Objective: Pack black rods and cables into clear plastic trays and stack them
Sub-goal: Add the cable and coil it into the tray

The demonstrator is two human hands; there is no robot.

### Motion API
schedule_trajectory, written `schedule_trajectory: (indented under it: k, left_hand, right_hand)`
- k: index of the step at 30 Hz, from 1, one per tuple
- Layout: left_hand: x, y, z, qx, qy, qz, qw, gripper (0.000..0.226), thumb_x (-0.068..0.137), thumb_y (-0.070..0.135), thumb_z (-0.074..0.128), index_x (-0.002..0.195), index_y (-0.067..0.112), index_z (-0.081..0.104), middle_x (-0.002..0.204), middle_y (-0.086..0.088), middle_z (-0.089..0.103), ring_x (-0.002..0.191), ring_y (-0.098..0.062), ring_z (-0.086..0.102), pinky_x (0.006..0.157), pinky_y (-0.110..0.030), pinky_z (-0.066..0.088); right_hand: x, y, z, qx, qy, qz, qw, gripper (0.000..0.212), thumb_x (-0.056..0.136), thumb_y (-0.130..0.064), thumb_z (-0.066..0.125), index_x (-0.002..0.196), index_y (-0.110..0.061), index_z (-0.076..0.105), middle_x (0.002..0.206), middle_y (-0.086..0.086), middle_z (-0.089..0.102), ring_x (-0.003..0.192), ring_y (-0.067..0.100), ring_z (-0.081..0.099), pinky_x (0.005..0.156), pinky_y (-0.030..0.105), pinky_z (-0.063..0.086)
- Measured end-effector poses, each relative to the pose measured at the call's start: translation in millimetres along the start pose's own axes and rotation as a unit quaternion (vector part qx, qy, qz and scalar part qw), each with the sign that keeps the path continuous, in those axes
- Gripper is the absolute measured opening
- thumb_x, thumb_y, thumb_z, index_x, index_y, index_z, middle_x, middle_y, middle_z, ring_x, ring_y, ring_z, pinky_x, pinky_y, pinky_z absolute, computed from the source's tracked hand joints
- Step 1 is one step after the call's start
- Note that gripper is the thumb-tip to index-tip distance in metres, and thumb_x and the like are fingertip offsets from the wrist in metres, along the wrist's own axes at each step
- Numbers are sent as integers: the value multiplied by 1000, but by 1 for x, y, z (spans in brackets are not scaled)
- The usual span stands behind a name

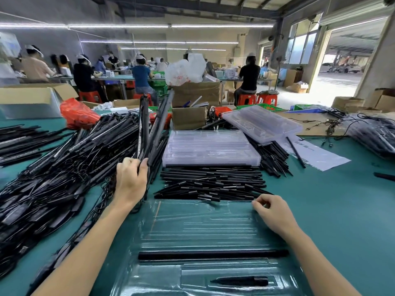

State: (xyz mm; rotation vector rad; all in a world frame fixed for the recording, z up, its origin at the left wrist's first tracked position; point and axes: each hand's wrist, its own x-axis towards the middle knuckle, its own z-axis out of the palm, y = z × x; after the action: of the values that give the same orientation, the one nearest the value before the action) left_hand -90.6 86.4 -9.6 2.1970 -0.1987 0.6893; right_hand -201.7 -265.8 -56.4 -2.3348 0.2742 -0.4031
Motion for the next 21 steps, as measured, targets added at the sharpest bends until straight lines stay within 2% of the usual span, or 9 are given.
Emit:
schedule_trajectory:
  k: [4, 7, 9, 12, 14, 16, 17, 19, 21]
  left_hand:
    - [5, -5, 2, -37, -56, 34, 997, 32, 106, 29, 42, 81, 11, 52, 99, -11, 49, 100, -32, 47, 90, -47, 43]
    - [1, -1, 3, -123, -120, -27, 985, 23, 105, 40, 41, 100, 21, 53, 106, -11, 54, 94, -18, 53, 82, -25, 43]
    - [-2, 4, 3, -202, -137, -57, 968, 29, 99, 50, 41, 100, 24, 53, 94, -10, 54, 80, -18, 48, 74, -20, 41]
    - [-1, 12, -2, -266, -134, -48, 953, 28, 95, 53, 42, 94, 28, 55, 76, 14, 54, 68, -4, 48, 67, -14, 41]
    - [2, 17, -6, -246, -138, -8, 959, 25, 98, 47, 43, 100, 26, 57, 74, 15, 54, 65, 1, 47, 64, -10, 41]
    - [3, 22, -6, -202, -153, 30, 967, 23, 101, 36, 46, 108, 18, 58, 89, -6, 57, 74, -7, 50, 73, -21, 46]
    - [2, 24, -6, -182, -162, 49, 969, 17, 102, 28, 48, 108, 15, 58, 98, -11, 58, 79, -8, 52, 77, -28, 47]
    - [-5, 29, -4, -147, -189, 102, 965, 7, 101, 16, 53, 101, 12, 59, 113, -9, 58, 91, -1, 55, 87, -20, 44]
    - [-16, 34, -1, -154, -232, 119, 953, 5, 98, 15, 57, 99, 10, 60, 112, -12, 60, 95, -7, 59, 90, -22, 46]
  right_hand:
    - [2, -2, -1, 2, -4, 9, 1000, 26, 92, -20, 66, 66, -19, 67, 51, -9, 59, 47, 2, 50, 52, 19, 42]
    - [8, -10, -6, -9, -22, 31, 999, 24, 92, -24, 66, 69, -19, 68, 60, -7, 64, 57, 8, 57, 60, 28, 47]
    - [11, -21, -9, -7, 2, 36, 999, 22, 91, -24, 64, 70, -19, 68, 63, -6, 66, 62, 12, 60, 63, 31, 51]
    - [10, -49, -8, 79, 54, 1, 995, 22, 92, -26, 65, 71, -17, 67, 63, -1, 66, 59, 11, 57, 62, 33, 50]
    - [8, -75, -3, 173, 23, -29, 984, 15, 93, -26, 66, 82, -17, 70, 74, 1, 71, 67, 11, 64, 66, 31, 52]
    - [5, -103, 6, 271, -39, -35, 961, 10, 94, -29, 67, 98, -20, 69, 91, 1, 75, 84, 15, 73, 70, 28, 56]
    - [4, -116, 12, 318, -70, -32, 945, 16, 95, -30, 67, 108, -21, 66, 99, 1, 75, 90, 15, 74, 70, 27, 57]
    - [3, -141, 27, 388, -126, -12, 913, 39, 95, -35, 66, 129, -21, 52, 111, 1, 71, 96, 15, 73, 70, 28, 60]
    - [1, -162, 40, 436, -158, 23, 885, 52, 95, -38, 65, 135, -18, 38, 112, 2, 69, 94, 19, 74, 69, 35, 62]
